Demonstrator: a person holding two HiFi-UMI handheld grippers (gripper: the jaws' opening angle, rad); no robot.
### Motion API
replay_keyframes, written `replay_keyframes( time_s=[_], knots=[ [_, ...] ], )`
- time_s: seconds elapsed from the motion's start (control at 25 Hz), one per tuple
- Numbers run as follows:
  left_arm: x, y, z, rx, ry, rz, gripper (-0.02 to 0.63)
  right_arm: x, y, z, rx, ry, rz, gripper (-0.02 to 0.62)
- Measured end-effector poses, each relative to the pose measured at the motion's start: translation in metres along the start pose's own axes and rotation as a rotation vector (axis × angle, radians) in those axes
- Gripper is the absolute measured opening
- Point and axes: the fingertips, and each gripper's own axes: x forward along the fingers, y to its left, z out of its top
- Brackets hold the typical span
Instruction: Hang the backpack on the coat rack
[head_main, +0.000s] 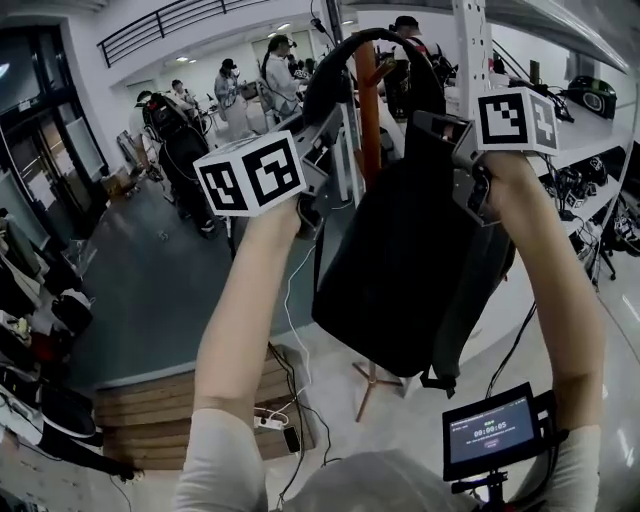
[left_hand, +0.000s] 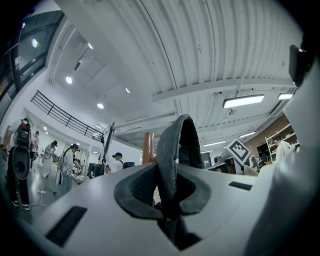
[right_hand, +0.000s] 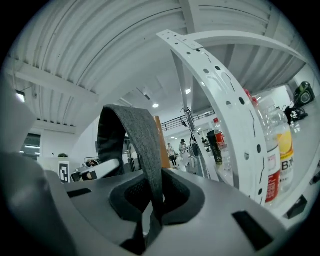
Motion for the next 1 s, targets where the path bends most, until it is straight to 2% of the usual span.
replay_keyframes(
  time_s=[0.36,0.44,0.52,0.6,0.68,0.84,1.0],
  knots=[
    [0.061,0.043,-0.039,-0.221,0.118,-0.001,0.037,0.028,-0.037,-0.009,0.068,0.097,-0.055,0.037],
    [0.064,0.053,-0.049,-0.289,0.113,-0.006,0.037,0.035,-0.042,-0.017,0.08,0.117,-0.057,0.037],
    [0.066,0.056,-0.057,-0.351,0.097,-0.045,0.037,0.039,-0.045,-0.024,0.09,0.125,-0.055,0.037],
    [0.068,0.052,-0.061,-0.357,0.087,-0.069,0.037,0.04,-0.047,-0.029,0.088,0.126,-0.049,0.037],
    [0.069,0.052,-0.063,-0.274,0.085,-0.035,0.037,0.04,-0.046,-0.033,0.072,0.133,-0.039,0.037],
    [0.072,0.055,-0.067,-0.048,0.071,0.045,0.038,0.042,-0.045,-0.038,0.047,0.111,-0.024,0.038],
    [0.078,0.055,-0.09,0.25,0.03,0.147,0.038,0.049,-0.048,-0.042,-0.035,0.016,-0.04,0.038]
  ],
)
